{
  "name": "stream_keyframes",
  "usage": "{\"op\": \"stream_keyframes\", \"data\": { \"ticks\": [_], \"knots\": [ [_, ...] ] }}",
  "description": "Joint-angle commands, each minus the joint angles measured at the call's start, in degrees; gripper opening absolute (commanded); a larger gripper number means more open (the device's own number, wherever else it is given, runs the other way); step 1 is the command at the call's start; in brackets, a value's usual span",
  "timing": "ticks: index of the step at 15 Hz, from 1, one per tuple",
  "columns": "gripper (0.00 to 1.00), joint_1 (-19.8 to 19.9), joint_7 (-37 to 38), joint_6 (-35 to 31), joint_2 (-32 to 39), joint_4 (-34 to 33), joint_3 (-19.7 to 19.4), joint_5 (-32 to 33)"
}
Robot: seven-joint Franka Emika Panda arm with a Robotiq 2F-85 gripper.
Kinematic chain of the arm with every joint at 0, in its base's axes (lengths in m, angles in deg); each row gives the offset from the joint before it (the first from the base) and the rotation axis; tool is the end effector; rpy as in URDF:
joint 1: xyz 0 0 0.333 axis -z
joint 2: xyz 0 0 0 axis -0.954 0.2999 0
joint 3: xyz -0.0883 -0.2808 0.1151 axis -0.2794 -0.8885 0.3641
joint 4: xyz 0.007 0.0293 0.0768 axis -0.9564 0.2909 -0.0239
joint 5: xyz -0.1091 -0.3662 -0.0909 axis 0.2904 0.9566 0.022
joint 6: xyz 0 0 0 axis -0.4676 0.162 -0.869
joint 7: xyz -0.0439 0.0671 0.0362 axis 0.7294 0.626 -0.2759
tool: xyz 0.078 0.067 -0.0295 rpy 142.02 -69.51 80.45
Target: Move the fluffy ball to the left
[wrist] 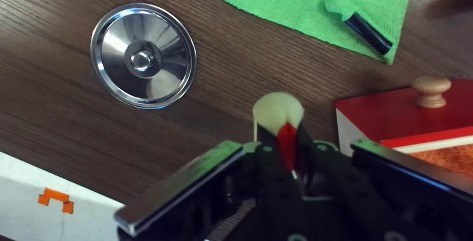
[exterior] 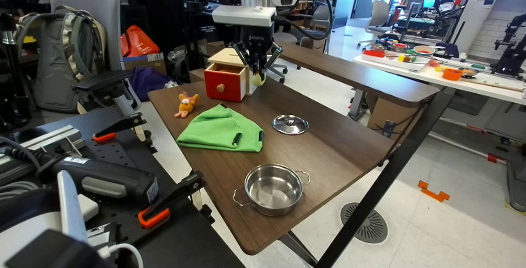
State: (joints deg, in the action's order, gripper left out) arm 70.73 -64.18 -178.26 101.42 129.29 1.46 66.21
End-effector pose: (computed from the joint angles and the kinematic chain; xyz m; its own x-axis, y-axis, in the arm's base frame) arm 0.6432 0.0519 0.2132 0.9247 0.3796 0.0283 0.3774 -0.9240 0.0616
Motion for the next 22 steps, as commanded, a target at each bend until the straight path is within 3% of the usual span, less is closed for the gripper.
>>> {"op": "stream_keyframes", "data": {
  "ticks": [1, 11, 12, 13, 18, 21, 22],
  "knots": [
    [0.04, 0.4, 0.2, -0.5, 5.4, -5.4, 0.0, -0.4],
    [0.04, 0.3, 1.2, 0.2, 14.1, -13.6, -1.2, 0.0],
    [0.29, 0.1, 1.6, 0.5, 14.4, -13.9, -1.4, 0.2],
    [0.4, 0.1, 1.6, 0.7, 14.6, -14.1, -1.4, 0.1],
    [0.77, 0.4, 1.8, -0.9, 12.3, -11.2, -1.1, -0.1],
    [0.98, 1.0, 1.1, -2.9, 7.9, -5.9, -0.4, -0.4],
    [1.0, 1.6, 0.5, -3.9, 5.5, -3.0, 0.2, -0.8]
  ]
}}
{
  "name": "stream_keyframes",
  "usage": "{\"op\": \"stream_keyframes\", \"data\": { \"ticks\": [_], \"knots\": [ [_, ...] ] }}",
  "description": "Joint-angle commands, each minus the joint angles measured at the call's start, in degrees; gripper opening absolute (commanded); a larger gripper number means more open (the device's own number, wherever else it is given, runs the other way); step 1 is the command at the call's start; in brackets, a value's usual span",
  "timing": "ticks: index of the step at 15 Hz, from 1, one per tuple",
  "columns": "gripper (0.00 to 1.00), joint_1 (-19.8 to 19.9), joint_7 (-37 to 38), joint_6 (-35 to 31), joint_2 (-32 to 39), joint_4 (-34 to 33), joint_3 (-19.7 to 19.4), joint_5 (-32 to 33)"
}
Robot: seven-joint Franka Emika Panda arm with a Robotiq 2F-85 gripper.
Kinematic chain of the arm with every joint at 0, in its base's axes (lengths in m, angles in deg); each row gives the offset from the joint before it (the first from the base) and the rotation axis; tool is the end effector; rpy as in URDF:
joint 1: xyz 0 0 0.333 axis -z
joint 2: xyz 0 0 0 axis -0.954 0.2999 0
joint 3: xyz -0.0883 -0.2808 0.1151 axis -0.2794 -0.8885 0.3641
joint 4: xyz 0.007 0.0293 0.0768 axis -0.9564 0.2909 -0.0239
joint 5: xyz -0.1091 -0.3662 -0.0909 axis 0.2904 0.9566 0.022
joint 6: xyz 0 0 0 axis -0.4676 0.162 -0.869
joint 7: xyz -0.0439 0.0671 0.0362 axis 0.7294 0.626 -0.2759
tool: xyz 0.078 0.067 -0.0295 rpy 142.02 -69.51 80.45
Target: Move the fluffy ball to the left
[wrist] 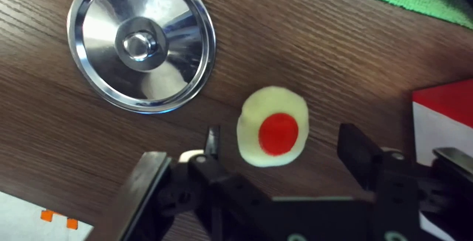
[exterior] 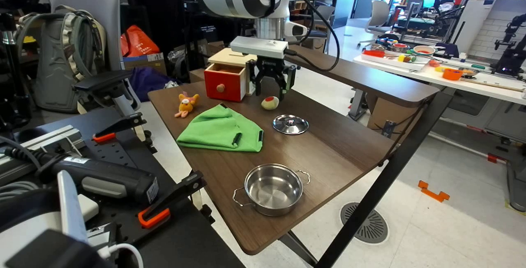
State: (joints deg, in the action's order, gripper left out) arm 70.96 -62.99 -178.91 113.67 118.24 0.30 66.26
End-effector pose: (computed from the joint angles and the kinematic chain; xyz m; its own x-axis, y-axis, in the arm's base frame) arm 0.6795 0.0383 0.1495 0.9407 0.3386 0.0185 0.3369 -0.9394 0.0632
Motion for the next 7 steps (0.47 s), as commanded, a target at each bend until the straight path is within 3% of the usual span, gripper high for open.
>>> {"op": "stream_keyframes", "data": {
  "ticks": [1, 3, 4, 7],
  "knots": [
    [1.0, 2.2, -1.6, -4.5, -9.3, 11.2, 2.1, -1.5],
    [1.0, 3.2, -1.6, -4.0, -12.5, 14.8, 2.0, -2.0],
    [1.0, 1.2, -0.2, -2.5, -7.0, 8.0, 1.0, -0.5],
    [1.0, 2.1, -0.3, -2.5, -11.0, 12.5, 0.9, -0.9]
  ]
}}
